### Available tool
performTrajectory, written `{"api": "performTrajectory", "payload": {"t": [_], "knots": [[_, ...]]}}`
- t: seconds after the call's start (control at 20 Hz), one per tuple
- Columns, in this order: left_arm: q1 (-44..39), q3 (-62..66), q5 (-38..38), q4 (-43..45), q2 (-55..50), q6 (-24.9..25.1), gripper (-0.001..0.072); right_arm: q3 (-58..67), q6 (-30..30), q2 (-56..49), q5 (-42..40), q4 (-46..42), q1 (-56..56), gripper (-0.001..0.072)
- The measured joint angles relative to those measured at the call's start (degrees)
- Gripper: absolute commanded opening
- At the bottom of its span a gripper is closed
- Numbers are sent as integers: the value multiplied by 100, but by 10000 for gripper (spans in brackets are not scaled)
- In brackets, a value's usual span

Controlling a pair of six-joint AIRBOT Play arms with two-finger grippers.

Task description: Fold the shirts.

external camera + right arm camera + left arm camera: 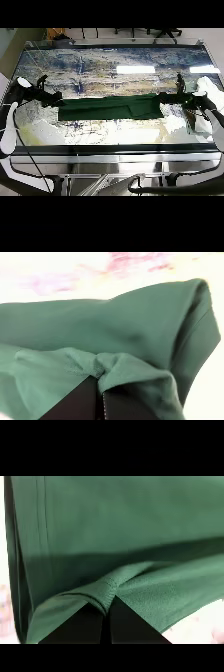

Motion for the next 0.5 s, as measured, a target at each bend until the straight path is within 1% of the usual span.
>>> {"api": "performTrajectory", "payload": {"t": [0.05,0.1,0.15,0.2,0.25,0.3,0.5], "knots": [[-39,188,-2,2,-227,-4,16,92,-61,-210,-37,48,15,259],[-68,382,-28,2,-459,-26,172,157,-125,-337,-57,81,20,318],[-87,575,-127,7,-664,-42,557,240,-216,-428,-46,83,15,363],[-96,750,-254,7,-822,-42,694,326,-271,-459,26,48,-9,468],[-98,929,-382,7,-953,-48,696,426,-330,-452,120,-59,-52,576],[-92,1108,-551,7,-1051,-63,696,535,-341,-413,188,-234,-116,643],[2,1851,-1158,24,-1237,-190,695,761,72,-293,391,-970,-387,645]]}}
